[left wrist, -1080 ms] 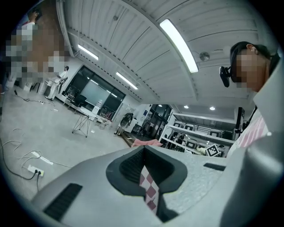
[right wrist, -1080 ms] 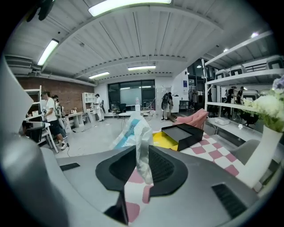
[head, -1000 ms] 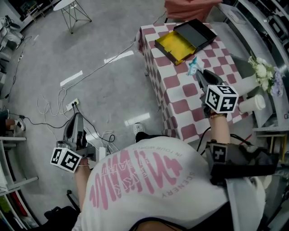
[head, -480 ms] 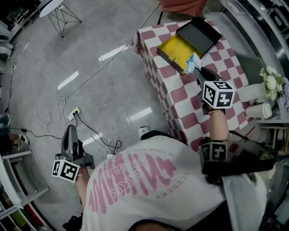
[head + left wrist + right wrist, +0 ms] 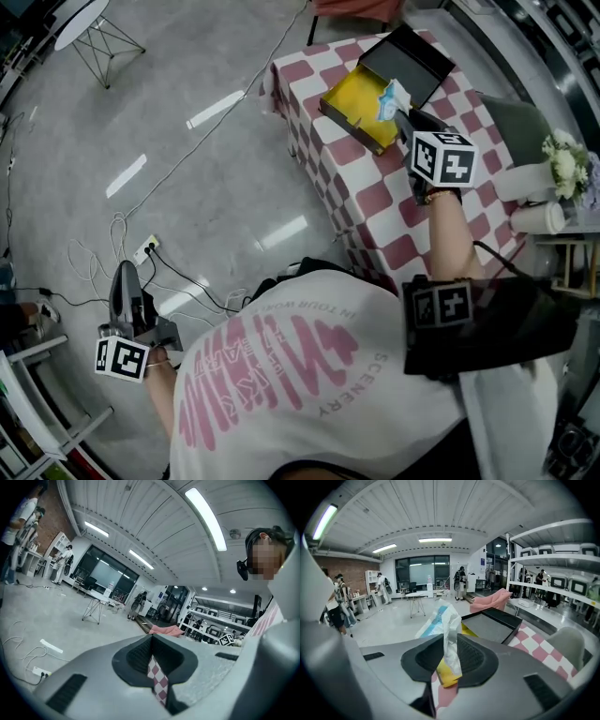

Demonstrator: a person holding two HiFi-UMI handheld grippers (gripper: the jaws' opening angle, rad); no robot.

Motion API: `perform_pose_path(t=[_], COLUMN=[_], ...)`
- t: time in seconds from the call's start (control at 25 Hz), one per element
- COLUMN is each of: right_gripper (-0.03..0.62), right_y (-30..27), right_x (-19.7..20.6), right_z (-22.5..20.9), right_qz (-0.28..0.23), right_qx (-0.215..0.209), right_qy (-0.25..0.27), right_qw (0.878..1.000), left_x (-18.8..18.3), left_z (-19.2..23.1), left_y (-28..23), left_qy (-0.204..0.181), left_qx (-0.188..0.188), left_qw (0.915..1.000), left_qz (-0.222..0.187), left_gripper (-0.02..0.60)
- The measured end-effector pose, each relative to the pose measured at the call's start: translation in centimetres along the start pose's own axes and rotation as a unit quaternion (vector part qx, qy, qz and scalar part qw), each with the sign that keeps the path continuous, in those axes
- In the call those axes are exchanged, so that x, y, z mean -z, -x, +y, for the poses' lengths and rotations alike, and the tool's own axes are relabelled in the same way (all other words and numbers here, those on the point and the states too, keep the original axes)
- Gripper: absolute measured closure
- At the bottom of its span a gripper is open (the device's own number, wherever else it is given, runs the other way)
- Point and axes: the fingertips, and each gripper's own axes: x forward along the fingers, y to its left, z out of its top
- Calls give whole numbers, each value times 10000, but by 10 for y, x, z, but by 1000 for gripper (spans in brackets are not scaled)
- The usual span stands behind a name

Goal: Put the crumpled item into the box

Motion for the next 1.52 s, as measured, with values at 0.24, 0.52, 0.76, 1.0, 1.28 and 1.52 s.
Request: perform_pose_path(t=[0.24,0.52,0.76,1.0,1.28,1.52], right_gripper=[519,517,517,517,516,514], right_y=[-29,-29,-32,-50,-81,-103], right_x=[8,30,35,38,47,57], right_z=[-13,-11,-11,-8,-17,-27], right_qz=[397,900,1290,1626,2076,2379], right_qx=[199,266,361,314,152,43], right_qy=[-113,173,512,749,942,1181], right_qw=[9989,9954,9897,9833,9736,9641], left_x=[-6,9,-3,-2,4,9], left_z=[23,47,56,64,64,50], left_y=[10,63,98,119,113,97], left_qy=[-118,212,208,210,382,286], left_qx=[-30,-330,-451,-749,-984,-1110], left_qw=[9999,9992,9988,9970,9942,9932], left_qz=[60,79,-39,-17,-178,-181], left_gripper=[574,574,574,574,574,574])
